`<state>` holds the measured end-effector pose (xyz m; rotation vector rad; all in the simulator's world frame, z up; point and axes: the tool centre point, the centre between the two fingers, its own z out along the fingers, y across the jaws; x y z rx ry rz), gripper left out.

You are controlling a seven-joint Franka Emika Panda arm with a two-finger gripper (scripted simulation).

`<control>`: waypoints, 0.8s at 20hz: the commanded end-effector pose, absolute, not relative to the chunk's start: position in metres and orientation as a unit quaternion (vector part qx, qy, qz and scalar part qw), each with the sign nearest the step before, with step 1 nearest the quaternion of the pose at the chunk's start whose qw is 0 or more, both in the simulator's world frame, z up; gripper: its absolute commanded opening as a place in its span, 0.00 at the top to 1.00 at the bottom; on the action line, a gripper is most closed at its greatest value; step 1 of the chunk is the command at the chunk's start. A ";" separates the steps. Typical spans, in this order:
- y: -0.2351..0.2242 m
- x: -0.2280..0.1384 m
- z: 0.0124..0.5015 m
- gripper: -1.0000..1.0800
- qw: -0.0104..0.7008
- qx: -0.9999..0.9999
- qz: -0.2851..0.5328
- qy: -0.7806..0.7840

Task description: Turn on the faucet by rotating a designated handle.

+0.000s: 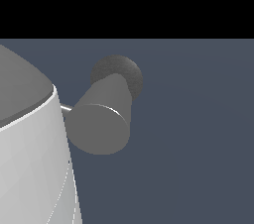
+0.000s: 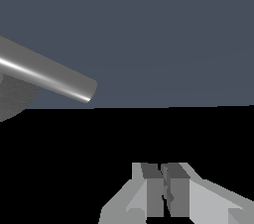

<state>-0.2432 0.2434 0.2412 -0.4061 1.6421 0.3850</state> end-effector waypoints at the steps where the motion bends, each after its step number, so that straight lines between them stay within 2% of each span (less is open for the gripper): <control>1: 0.044 -0.168 0.258 1.00 0.683 0.021 -0.030 0.730; 16: 0.077 -0.166 0.283 1.00 0.705 0.019 -0.026 0.709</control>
